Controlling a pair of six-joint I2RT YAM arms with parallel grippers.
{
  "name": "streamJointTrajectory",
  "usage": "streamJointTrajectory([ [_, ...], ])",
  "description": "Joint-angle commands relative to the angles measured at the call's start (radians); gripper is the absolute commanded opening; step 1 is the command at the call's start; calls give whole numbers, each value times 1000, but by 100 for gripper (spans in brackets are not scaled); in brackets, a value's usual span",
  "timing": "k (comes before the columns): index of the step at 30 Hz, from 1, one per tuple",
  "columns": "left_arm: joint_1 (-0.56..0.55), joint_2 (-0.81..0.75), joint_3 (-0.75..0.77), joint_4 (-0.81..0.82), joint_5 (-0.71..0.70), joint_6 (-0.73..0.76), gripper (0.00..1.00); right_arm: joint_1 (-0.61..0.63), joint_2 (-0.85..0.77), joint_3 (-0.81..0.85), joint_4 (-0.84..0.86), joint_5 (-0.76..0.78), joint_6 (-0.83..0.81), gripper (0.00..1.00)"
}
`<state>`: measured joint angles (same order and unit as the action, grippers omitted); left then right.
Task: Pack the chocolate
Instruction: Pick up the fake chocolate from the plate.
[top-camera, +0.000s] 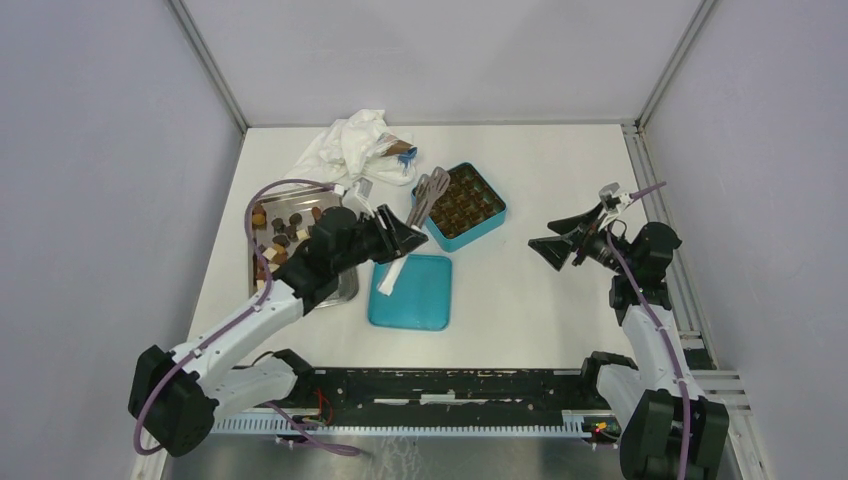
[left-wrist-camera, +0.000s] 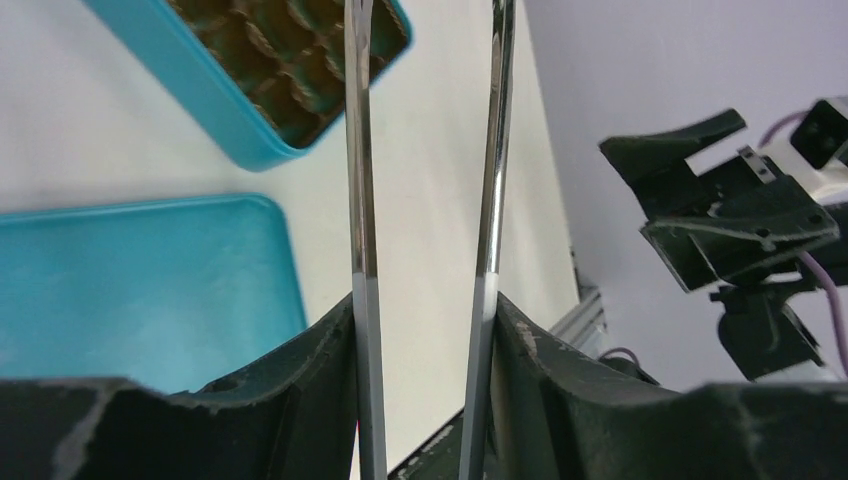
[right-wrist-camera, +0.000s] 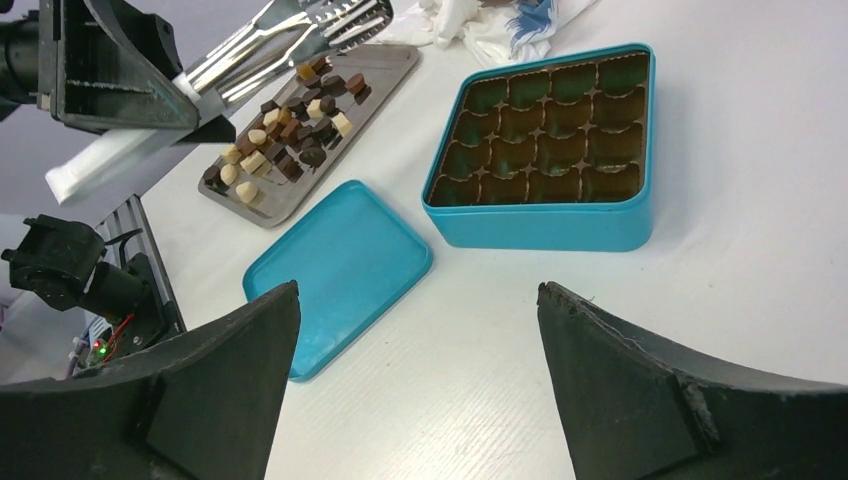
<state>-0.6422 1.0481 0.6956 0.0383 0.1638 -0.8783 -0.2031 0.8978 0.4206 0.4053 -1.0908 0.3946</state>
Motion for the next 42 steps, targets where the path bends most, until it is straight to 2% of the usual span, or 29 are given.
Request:
streamJointTrajectory([
  [1, 118, -64, 118, -261, 41, 157, 51, -3, -1, 40, -24, -2, -56, 93],
  [9, 295, -58, 262, -602, -7, 346, 51, -4, 0, 53, -61, 0, -85, 93],
  [15, 415, 27, 358, -763, -104, 503, 51, -4, -1, 59, -79, 0, -101, 93],
  [25, 530, 115, 421, -844, -244, 618, 51, -3, 10, 62, -91, -2, -110, 93],
  [32, 543, 194, 434, -836, -327, 654, 50, -4, 16, 63, -103, 2, -125, 93],
  [42, 542, 284, 442, -805, -365, 668, 49, -4, 32, 69, -124, 9, -154, 93],
])
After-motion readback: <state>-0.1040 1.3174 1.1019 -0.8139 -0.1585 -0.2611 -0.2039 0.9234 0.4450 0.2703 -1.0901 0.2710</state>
